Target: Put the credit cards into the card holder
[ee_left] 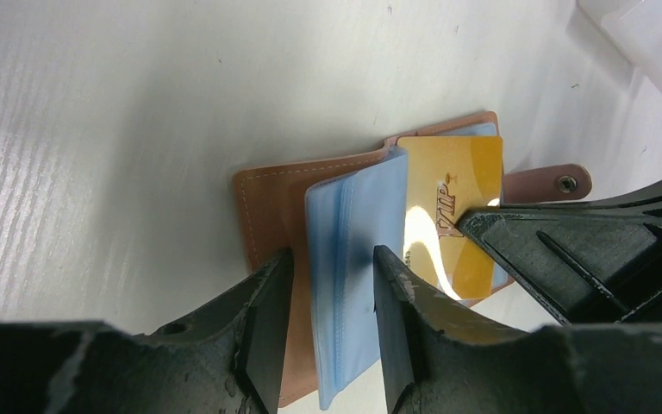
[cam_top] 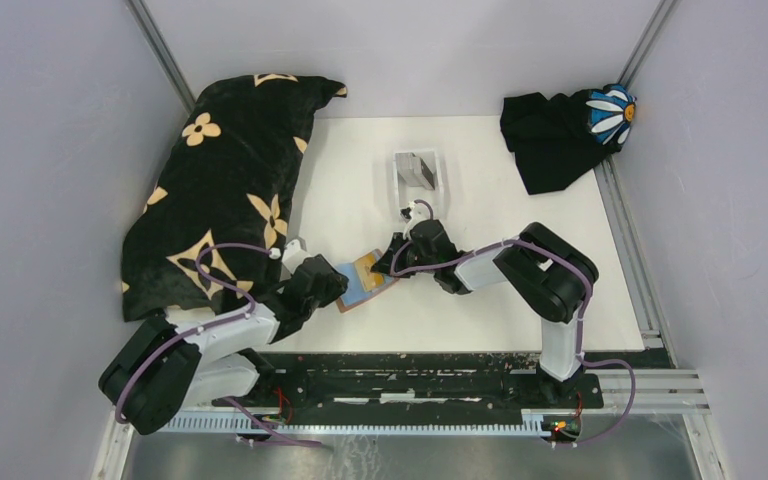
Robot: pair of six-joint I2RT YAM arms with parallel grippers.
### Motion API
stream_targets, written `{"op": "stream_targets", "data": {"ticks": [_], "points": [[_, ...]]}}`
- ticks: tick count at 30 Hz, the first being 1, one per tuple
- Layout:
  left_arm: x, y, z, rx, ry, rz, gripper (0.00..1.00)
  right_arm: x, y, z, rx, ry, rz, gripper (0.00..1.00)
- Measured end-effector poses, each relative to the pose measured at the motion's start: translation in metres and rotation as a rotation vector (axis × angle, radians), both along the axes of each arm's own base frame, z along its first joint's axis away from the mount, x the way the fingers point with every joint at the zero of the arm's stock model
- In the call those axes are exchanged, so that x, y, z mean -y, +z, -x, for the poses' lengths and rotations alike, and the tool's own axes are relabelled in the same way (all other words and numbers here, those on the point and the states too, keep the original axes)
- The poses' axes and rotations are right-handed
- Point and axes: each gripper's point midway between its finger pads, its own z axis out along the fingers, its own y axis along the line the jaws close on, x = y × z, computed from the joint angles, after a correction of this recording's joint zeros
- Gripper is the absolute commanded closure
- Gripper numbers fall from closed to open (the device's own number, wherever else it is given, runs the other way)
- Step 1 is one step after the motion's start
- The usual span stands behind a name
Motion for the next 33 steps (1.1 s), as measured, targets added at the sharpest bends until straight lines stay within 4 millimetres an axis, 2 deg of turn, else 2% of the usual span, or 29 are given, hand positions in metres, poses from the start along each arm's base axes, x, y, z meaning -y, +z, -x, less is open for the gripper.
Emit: {"op": "stream_targets", "data": {"ticks": [33], "points": [[0.0015, -0.0008, -0.0030, 0.003, -0.012, -0.017, 0.56, -0.0022, -0.0002, -0.0059, 0.015, -0.006, -0.015, 0.99]]}}
